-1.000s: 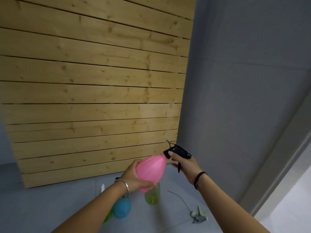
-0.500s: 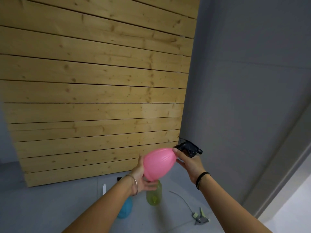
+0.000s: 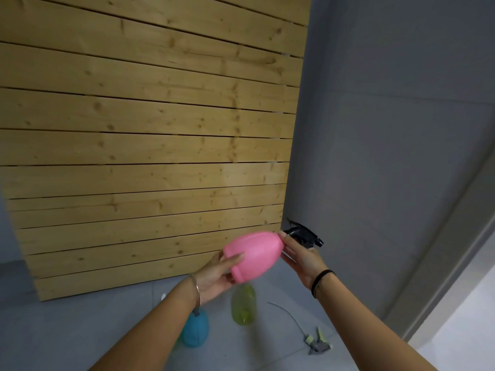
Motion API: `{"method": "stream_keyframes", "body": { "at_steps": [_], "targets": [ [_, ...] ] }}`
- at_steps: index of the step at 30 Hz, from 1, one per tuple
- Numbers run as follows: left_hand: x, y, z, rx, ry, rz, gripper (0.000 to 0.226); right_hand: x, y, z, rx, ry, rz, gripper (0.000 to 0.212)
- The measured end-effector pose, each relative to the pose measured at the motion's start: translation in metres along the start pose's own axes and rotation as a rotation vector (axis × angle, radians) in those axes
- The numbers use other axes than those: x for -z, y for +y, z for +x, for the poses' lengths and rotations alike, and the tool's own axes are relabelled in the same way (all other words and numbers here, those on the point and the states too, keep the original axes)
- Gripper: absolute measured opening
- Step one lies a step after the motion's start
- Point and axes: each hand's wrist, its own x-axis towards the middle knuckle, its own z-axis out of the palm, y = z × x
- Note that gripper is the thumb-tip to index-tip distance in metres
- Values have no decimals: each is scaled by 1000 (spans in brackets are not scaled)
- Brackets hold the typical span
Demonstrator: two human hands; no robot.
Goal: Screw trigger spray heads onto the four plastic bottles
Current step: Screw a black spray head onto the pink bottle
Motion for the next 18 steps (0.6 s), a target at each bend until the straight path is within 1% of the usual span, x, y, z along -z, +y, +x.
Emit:
{"method": "stream_keyframes", "body": {
  "at_steps": [1, 2, 4, 5, 6, 7, 8, 9, 10, 11, 13, 14, 15, 16, 18],
  "targets": [
    [0, 2, 1, -13, -29, -18, 120, 1, 0, 0, -4, 2, 1, 20],
    [-1, 3, 0, 26, -62, -27, 116, 0, 0, 0, -9, -4, -4, 21],
    [-1, 0, -5, 193, -95, -3, 95, -2, 2, 0, -11, -19, -17, 26],
    [-1, -2, -5, 242, -77, 26, 87, -2, 3, 1, -6, -20, -21, 29],
    [-1, -4, -5, 230, -45, 45, 80, -2, 2, 1, -4, -16, -26, 30],
    [-3, -5, -4, 172, -11, 40, 78, -3, 2, 1, -7, -8, -28, 29],
    [-6, -3, -2, 89, 14, 19, 83, -1, 1, 1, -6, 6, -22, 27],
    [-9, -1, -3, 18, 27, -8, 96, 0, 1, 2, -9, 14, -14, 24],
    [-10, 2, -4, 0, 16, -32, 109, 0, 1, 2, -15, 16, -7, 23],
    [-10, 3, -5, 31, 3, -43, 111, 0, 1, 2, -19, 11, -7, 23],
    [-11, 3, -10, 150, -20, -6, 88, -2, 1, 2, -14, -9, -18, 25],
    [-9, 1, -10, 173, -19, 24, 77, -3, 1, 2, -8, -11, -23, 26],
    [-8, -2, -9, 144, -5, 46, 72, -3, 1, 2, -5, -6, -23, 25],
    [-8, -3, -7, 75, 19, 38, 76, -3, 1, 3, -5, 1, -16, 23],
    [-9, -2, -4, -59, 48, -31, 112, -2, 1, 3, -11, 10, 2, 20]
  ]
}}
